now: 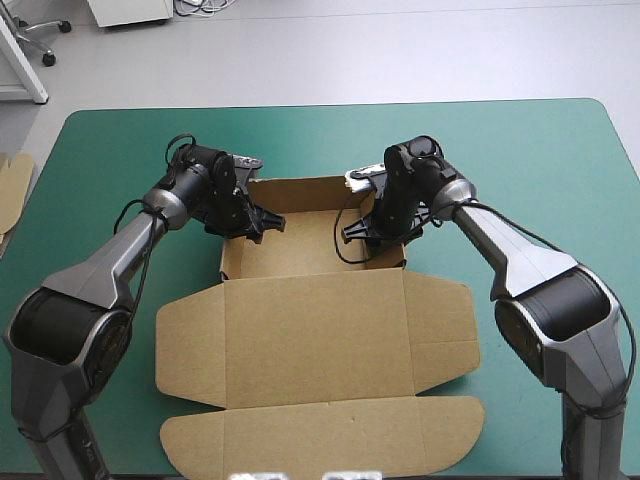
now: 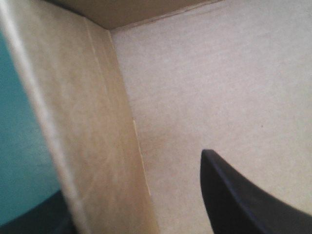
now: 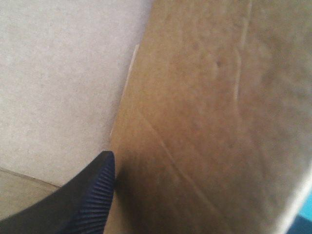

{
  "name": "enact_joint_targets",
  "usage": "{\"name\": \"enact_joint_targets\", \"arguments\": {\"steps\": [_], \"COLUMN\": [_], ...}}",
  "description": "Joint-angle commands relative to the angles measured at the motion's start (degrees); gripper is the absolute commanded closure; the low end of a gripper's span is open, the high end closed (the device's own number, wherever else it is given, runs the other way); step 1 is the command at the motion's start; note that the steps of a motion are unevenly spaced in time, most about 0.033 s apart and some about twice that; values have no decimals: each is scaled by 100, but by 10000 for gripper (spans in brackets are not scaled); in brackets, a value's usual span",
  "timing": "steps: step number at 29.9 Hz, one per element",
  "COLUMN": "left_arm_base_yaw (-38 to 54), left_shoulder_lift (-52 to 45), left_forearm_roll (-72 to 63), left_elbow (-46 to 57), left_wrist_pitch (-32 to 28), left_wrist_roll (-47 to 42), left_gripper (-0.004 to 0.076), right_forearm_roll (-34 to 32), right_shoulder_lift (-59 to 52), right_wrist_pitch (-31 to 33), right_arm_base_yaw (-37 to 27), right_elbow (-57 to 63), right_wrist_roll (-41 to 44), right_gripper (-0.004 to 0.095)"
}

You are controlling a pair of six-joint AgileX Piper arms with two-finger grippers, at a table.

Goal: Fold the box

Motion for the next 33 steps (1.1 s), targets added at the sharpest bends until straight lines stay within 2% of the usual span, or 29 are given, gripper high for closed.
{"name": "enact_joint_targets", "arguments": {"steps": [1,7,14,23,33], "left_arm_base_yaw": [-76,-76,-76,-76,-76], "left_shoulder_lift": [-291,-291,-291,-302,-505], "left_forearm_roll": [-244,-244,-219,-180,243], "left_elbow": [-164,-164,-164,-164,-530], "left_wrist_pitch": [-208,-241,-386,-435,-534], "left_wrist_roll": [27,77,127,127,127], "left_gripper": [311,309,249,248,248], "right_forearm_roll": [39,1,-207,-859,-1042], "right_shoulder_lift": [-278,-278,-278,-253,-289], "right_wrist_pitch": [38,38,38,38,38], "right_arm_base_yaw": [37,37,37,37,37], "right_elbow": [-145,-542,-665,-672,-1305], "right_wrist_roll": [-63,-63,-100,-130,-48], "right_gripper": [396,396,394,394,394]}}
